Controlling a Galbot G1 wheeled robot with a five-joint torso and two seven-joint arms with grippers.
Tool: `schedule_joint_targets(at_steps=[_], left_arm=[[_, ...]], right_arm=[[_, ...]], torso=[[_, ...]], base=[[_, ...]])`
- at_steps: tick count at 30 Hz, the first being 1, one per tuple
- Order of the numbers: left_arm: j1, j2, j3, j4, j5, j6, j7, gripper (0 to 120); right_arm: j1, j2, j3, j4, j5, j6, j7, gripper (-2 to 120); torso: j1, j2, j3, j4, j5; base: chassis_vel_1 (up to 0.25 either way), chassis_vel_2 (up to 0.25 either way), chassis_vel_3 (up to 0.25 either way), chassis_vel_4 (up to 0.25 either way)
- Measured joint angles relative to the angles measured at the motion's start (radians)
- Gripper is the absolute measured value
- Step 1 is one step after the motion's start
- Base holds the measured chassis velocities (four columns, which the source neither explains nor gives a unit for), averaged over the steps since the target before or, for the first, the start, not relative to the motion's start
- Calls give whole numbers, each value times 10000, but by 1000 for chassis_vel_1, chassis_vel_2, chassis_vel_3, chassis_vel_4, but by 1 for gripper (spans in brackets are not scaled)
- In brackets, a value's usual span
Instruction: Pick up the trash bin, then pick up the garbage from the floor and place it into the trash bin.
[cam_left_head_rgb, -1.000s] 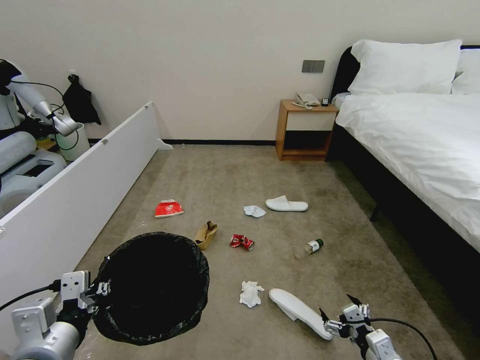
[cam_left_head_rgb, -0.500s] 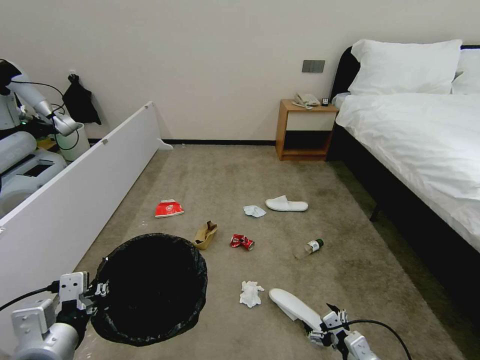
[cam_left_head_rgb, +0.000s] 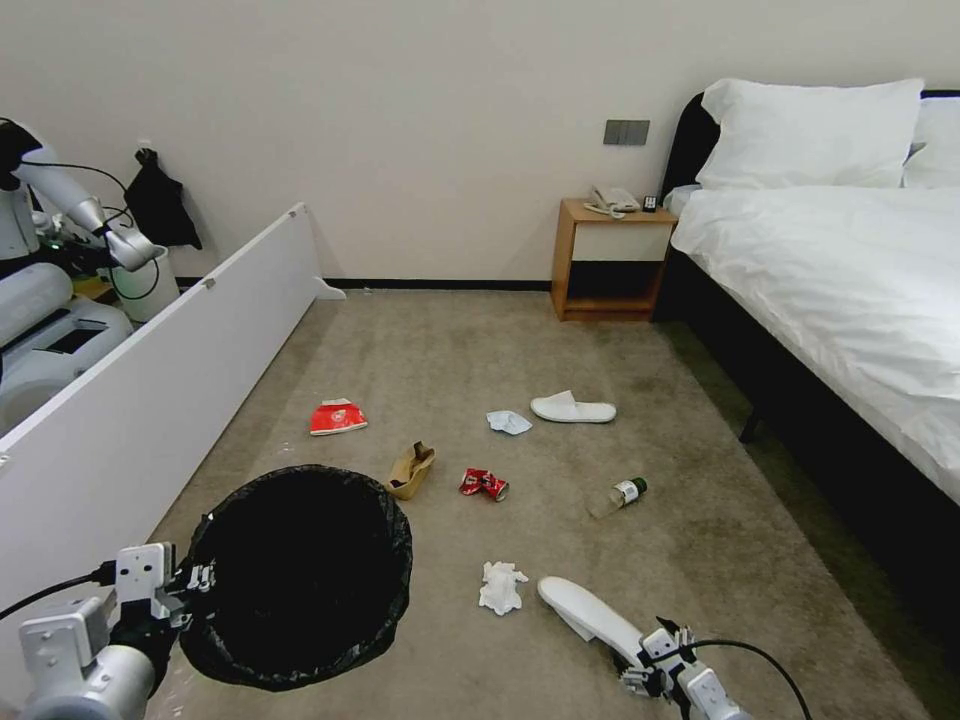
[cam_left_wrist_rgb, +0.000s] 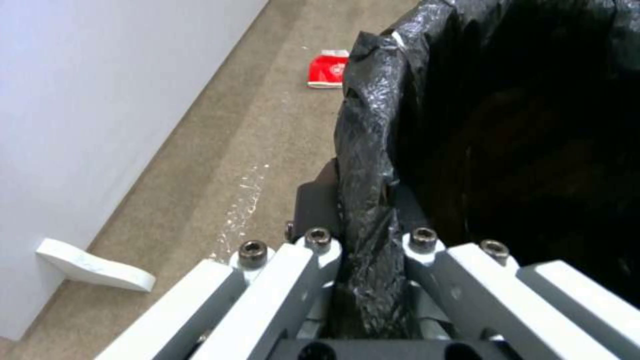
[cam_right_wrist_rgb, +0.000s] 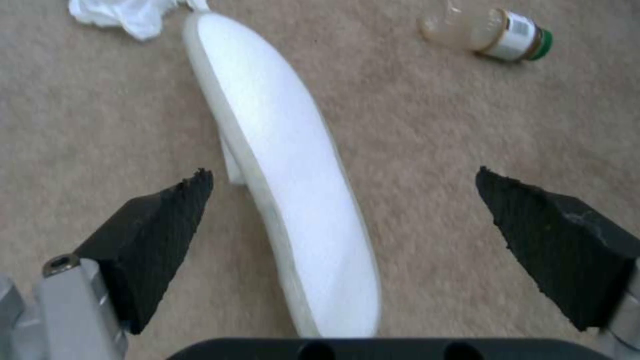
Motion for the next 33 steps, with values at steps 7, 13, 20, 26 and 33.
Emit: schedule_joint_targets(at_steps=[7,13,20,26,33], left_arm=[[121,-3,-14,-86,92,0,0,4],[251,-70,-57,-189,154,0,2,4],[307,-110,-74,-209,224,0,2,4],[329,-149,-66,-229,272,0,4,4],[333,-153,-63,-233,284,0,8,4]], right_arm=[[753,-160,-704,-120,498,-268,61,100],[1609,-142,-1292,-208,903,-958,255,100],[2376,23,-1921,-602,1229,-1565,347,100],[2877,239,-2255,-893,1540,-2070,401,100],[3140,418,-2547,-1079,1704,-2159,362,100]], torso=[[0,0,0,0,1],[0,0,0,1,-1],[0,0,0,0,0],[0,0,-1,-3,-2],[0,0,-1,1,-1]], base=[[0,0,0,0],[0,0,0,0],[0,0,0,0],[0,0,0,0],[0,0,0,0]])
